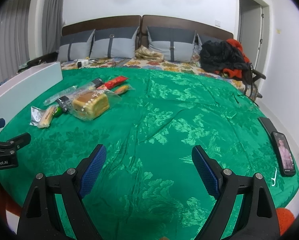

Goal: Organize snacks

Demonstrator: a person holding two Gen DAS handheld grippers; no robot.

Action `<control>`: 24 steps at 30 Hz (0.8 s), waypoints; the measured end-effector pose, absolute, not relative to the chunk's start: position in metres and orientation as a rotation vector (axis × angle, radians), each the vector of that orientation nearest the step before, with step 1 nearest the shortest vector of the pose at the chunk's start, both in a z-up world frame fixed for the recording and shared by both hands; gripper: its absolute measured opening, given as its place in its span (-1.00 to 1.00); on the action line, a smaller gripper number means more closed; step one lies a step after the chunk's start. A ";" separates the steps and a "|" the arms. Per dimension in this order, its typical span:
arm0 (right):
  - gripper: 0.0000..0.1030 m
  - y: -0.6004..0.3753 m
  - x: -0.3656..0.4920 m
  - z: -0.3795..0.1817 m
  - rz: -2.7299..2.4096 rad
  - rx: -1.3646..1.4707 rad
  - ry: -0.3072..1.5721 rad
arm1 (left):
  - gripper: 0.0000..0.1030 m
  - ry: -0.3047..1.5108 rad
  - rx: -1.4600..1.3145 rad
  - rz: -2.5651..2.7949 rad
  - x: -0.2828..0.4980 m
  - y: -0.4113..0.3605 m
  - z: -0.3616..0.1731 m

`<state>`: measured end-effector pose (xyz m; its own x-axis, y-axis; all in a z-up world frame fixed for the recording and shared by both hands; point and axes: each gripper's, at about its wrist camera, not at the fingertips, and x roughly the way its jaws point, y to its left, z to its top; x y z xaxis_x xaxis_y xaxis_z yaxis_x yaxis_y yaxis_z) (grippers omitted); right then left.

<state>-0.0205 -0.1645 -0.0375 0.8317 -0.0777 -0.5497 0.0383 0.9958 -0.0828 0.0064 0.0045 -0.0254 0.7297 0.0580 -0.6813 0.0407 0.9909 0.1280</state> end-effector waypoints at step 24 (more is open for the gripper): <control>0.75 -0.162 -0.015 -0.046 -0.053 -0.084 0.616 | 1.00 0.815 0.106 0.023 0.017 0.017 -0.039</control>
